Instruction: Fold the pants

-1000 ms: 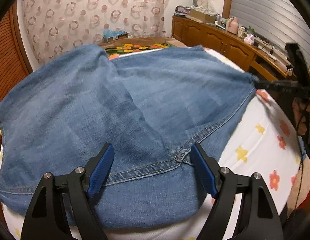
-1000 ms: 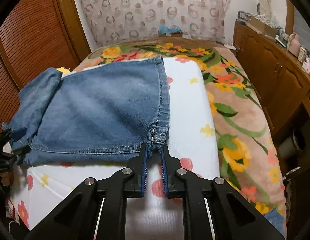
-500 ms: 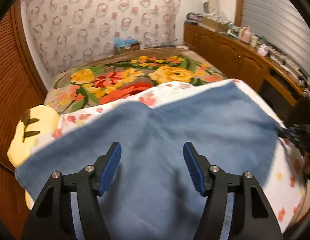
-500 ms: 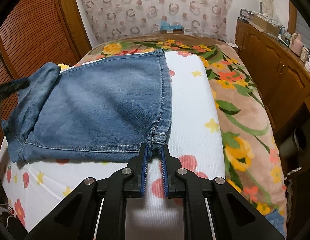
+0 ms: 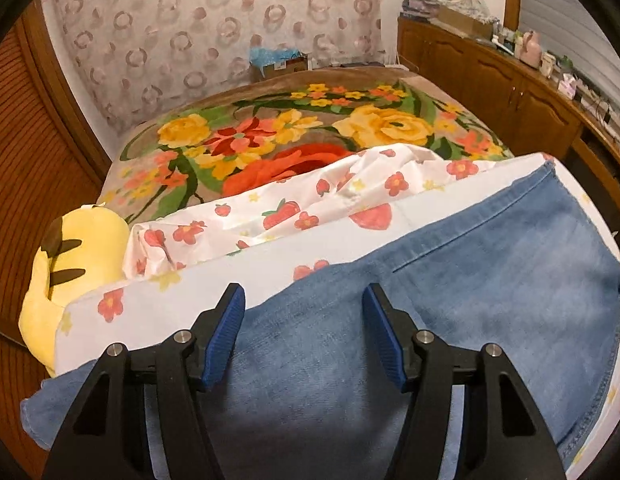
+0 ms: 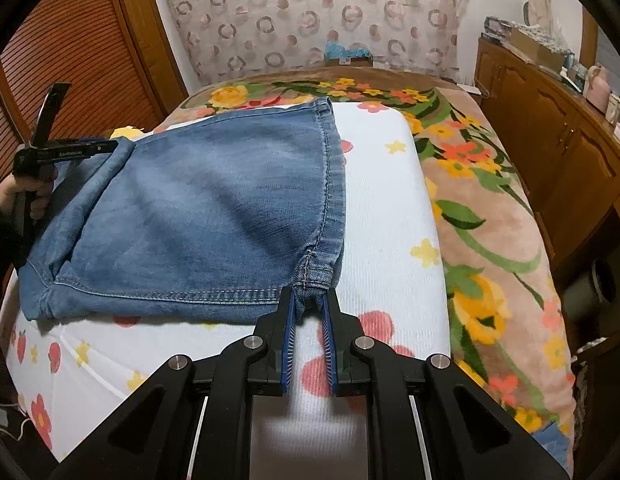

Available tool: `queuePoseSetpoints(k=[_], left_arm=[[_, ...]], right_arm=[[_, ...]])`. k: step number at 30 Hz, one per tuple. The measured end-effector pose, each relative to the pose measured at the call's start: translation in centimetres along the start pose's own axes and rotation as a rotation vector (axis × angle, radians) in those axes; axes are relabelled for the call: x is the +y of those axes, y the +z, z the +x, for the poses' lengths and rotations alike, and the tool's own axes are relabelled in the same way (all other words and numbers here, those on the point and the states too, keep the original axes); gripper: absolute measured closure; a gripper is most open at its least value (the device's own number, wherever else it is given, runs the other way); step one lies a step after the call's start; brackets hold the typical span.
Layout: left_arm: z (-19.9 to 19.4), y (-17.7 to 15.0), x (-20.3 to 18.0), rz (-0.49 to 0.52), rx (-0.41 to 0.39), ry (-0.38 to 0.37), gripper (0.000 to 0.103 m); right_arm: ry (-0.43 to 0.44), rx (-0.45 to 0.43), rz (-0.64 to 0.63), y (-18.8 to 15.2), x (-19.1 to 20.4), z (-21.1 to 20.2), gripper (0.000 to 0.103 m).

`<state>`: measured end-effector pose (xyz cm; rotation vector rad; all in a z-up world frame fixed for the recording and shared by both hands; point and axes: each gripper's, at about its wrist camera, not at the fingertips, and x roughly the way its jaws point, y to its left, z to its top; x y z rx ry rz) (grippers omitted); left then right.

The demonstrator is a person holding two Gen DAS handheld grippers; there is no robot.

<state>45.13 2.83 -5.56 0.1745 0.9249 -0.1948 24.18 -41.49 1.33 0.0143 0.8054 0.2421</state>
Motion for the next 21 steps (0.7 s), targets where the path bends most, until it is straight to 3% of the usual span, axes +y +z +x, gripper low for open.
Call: queuePoseSetpoints(k=[5, 9, 14, 21], left_arm=[[-2.8, -0.9, 0.2, -0.037, -0.05, -0.05, 0.039], [-5.9, -2.2, 0.0, -0.046, -0.104, -0.079, 0.023], [-10.2, -4.8, -0.2, -0.049, -0.17, -0.092, 0.022], [-16.0, -9.3, 1.4, -0.078, -0.239, -0.077, 0.022]], right_arm=[[-0.001, -0.037, 0.003, 0.4, 0.5, -0.8, 0.09], [0.005, -0.086, -0.023, 1.3, 2.0, -2.1, 0.09], [0.042, -0.149, -0.075, 2.9, 5.2, -3.8, 0.09], [0.139, -0.224, -0.21, 5.3, 12.6, -5.4, 0.09]])
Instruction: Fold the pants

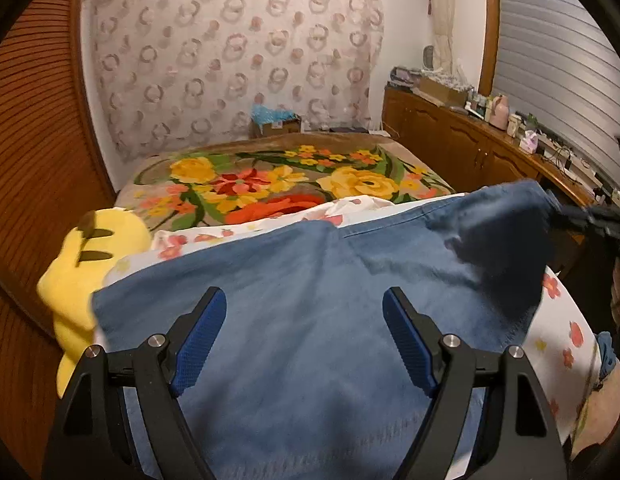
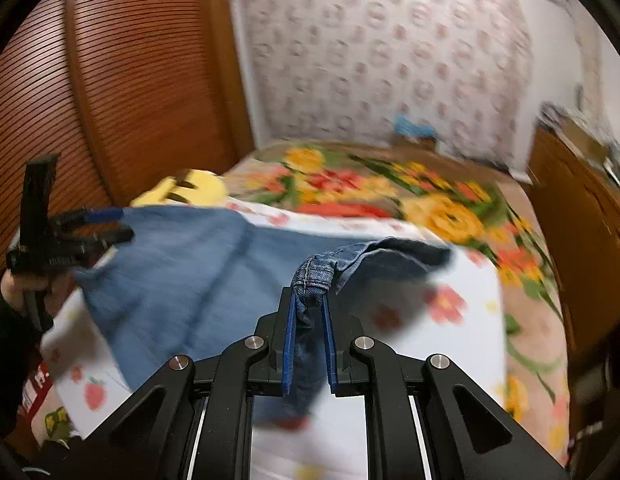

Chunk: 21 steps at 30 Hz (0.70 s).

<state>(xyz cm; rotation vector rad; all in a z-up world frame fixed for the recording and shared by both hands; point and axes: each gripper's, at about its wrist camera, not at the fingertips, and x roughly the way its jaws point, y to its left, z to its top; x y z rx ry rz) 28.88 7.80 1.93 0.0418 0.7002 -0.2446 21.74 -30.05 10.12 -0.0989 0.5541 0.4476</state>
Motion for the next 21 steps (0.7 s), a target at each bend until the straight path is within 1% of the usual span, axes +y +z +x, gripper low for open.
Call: queuePoseSetpoints(k=[7, 11, 13, 14, 18, 20, 21], left_arm=[[-5.9, -2.5, 3.5, -0.026, -0.045, 0.056, 0.022], [-8.6, -3.8, 5.6, -0.057, -0.075, 0.088, 0.022], [-9.4, -4.3, 6.4, -0.071, -0.081, 0.104, 0.022], [-9.8, -4.7, 7.0, -0.08, -0.082, 0.114, 0.022], [-10.0, -5.8, 8.2, -0.102, -0.074, 0.13, 0.022], [-9.8, -6.2, 8.3, -0.11, -0.068, 0.129, 0.022], [-9.6, -6.3, 8.3, -0.111, -0.067, 0.126, 0.022]], right_arm=[[0.142, -0.057, -0.149, 4.8, 8.5, 1.2, 0.09], [0.248, -0.061, -0.218, 6.8, 13.2, 2.8, 0.09], [0.298, -0.045, -0.243, 7.1, 15.3, 4.0, 0.09], [0.314, -0.032, -0.255, 7.3, 15.7, 4.8, 0.09], [0.354, 0.053, -0.28, 6.4, 17.7, 8.3, 0.09], [0.356, 0.092, -0.274, 5.9, 18.0, 9.6, 0.081], [0.352, 0.103, -0.273, 6.1, 17.8, 10.2, 0.079]])
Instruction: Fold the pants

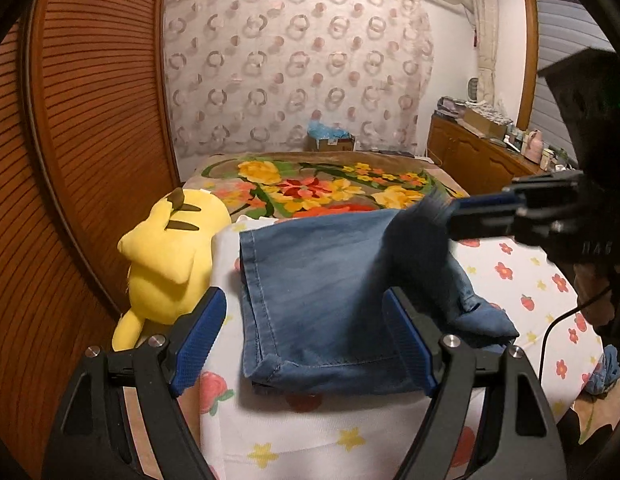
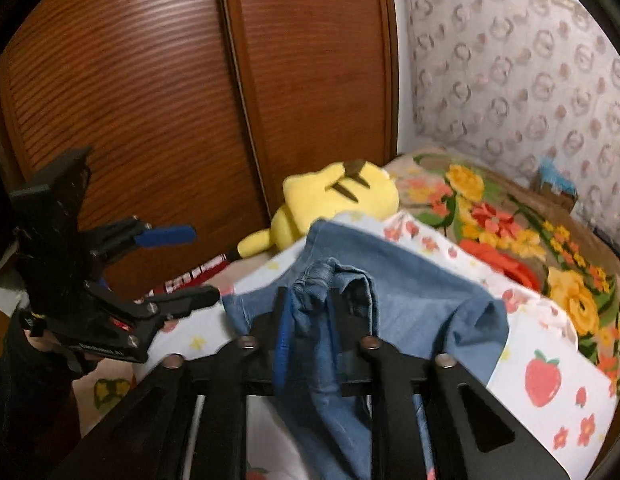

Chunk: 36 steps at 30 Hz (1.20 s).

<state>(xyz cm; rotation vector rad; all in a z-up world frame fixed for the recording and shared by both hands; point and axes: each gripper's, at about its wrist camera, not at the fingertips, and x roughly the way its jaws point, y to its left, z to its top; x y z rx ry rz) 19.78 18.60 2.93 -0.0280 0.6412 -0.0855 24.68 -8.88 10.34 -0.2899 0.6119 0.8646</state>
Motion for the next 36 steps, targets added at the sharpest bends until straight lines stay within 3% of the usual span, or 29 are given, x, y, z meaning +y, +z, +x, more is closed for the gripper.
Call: queuePoseSetpoints(k=[12, 16, 24, 34, 35, 36], left_arm=[[3.6, -1.4, -2.1, 0.036, 0.064, -0.046, 0.022], [5.2, -2.4, -2.2, 0.049, 0.117, -0.056, 0.044], [7.8, -4.0, -1.2, 0.02, 0.192, -0.033, 0.061], [7.8, -4.3, -0.9, 0.017, 0.173, -0.047, 0.083], [7.6, -4.2, -0.9, 0.014, 0.166, -0.047, 0.085], [7.4, -4.2, -0.9, 0.013, 0.158, -0.045, 0.087]], right_arm=[[-0.123, 0.072, 0.044, -1.0, -2.0, 1.3, 0.07], [-0.156, 0.133, 0.073, -2.3, -3.0, 3.1, 0.07], [-0.148, 0.193, 0.122, -2.7, -3.7, 6.3, 0.07], [-0.089, 0.215, 0.167, -2.7, -4.0, 8.9, 0.07], [-0.077, 0.212, 0.159, -2.5, -3.6, 9.1, 0.074], [-0.067, 0.205, 0.149, -2.5, -3.4, 9.0, 0.089]])
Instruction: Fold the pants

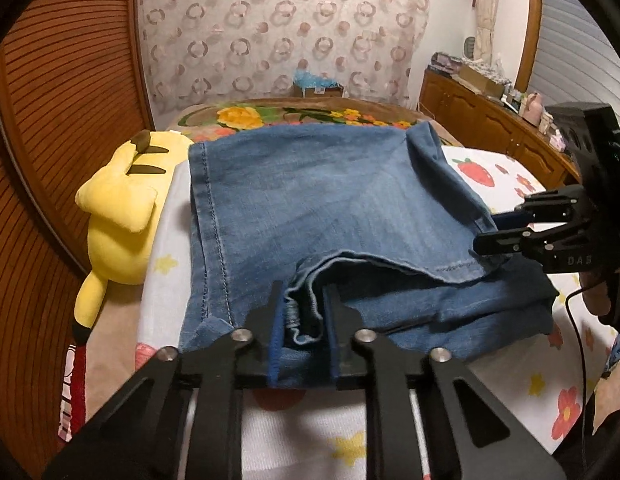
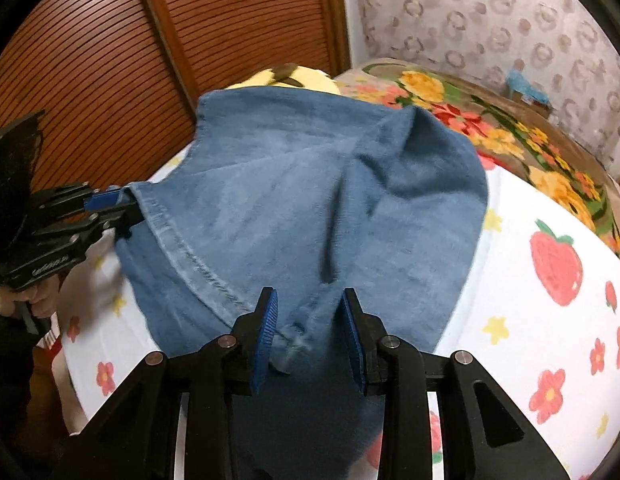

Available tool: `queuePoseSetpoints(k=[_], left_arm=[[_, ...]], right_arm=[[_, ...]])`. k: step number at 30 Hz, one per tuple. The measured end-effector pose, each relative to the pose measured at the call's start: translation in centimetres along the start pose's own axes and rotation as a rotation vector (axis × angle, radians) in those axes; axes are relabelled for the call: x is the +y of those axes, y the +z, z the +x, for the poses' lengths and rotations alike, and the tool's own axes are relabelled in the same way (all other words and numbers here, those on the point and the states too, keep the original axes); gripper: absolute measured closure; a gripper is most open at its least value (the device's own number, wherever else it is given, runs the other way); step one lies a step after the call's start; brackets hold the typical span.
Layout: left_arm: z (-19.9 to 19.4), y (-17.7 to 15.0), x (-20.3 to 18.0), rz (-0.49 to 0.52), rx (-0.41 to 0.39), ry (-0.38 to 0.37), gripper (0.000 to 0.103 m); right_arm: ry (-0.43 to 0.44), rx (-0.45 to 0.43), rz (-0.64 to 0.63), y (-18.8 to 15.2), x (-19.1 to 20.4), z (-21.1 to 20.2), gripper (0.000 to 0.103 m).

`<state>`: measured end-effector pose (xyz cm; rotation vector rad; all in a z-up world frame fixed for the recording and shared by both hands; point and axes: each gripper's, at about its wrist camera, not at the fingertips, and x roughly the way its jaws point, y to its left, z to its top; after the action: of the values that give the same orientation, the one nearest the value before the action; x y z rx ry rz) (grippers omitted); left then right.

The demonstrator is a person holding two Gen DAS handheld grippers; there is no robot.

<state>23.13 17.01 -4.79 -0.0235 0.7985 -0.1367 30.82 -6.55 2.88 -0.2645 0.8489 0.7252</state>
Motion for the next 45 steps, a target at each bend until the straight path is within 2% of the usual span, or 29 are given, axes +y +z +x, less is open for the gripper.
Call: queuePoseSetpoints(k=[1, 3, 10, 14, 22, 29, 35, 40, 42, 45], left_arm=[[-0.3, 0.0, 0.0, 0.002, -0.01, -0.002, 0.092], [-1.0, 0.1, -0.3, 0.013, -0.033, -0.006, 0.093], [-4.8, 0.6, -1.0, 0.01, -0.128, -0.032, 0.095], [-6.8, 0.3, -0.4, -0.021, -0.168, -0.035, 0.095], [-4.5, -1.2, 1.8, -0.063, -0.081, 0.024, 0.095], [-2.8, -2.7, 2.8, -0.098, -0.032, 0.015, 0.095], [-2.9, -3.0, 3.4, -0.124, -0.031, 0.004, 0.092], [-3.4, -2.9, 3.3, -0.11, -0.04, 0.009, 0.092], [-3.6, -2.8, 3.4, -0.11, -0.046, 0.017, 0.092], [-4.1, -2.5, 3.5, -0.113, -0.057, 0.034, 0.092]], right_arm=[[0.009, -0.008, -0.014, 0.3, 0.3, -0.1, 0.092], [0.028, -0.035, -0.031, 0.6, -0.1, -0.1, 0.098], [0.042, -0.169, -0.075, 5.5, 0.2, -3.5, 0.099], [0.057, -0.214, -0.094, 9.3, 0.5, -3.5, 0.099], [0.081, -0.218, -0.128, 12.5, 0.5, -0.6, 0.099], [0.078, -0.165, -0.154, 16.4, 1.4, 5.7, 0.099], [0.097, -0.122, -0.117, 18.5, 1.4, 9.5, 0.099], [0.072, -0.112, -0.106, 18.7, 1.1, 10.5, 0.091], [0.061, -0.132, -0.119, 18.5, 1.2, 9.8, 0.08], [0.073, -0.165, -0.132, 18.2, 1.2, 8.1, 0.071]])
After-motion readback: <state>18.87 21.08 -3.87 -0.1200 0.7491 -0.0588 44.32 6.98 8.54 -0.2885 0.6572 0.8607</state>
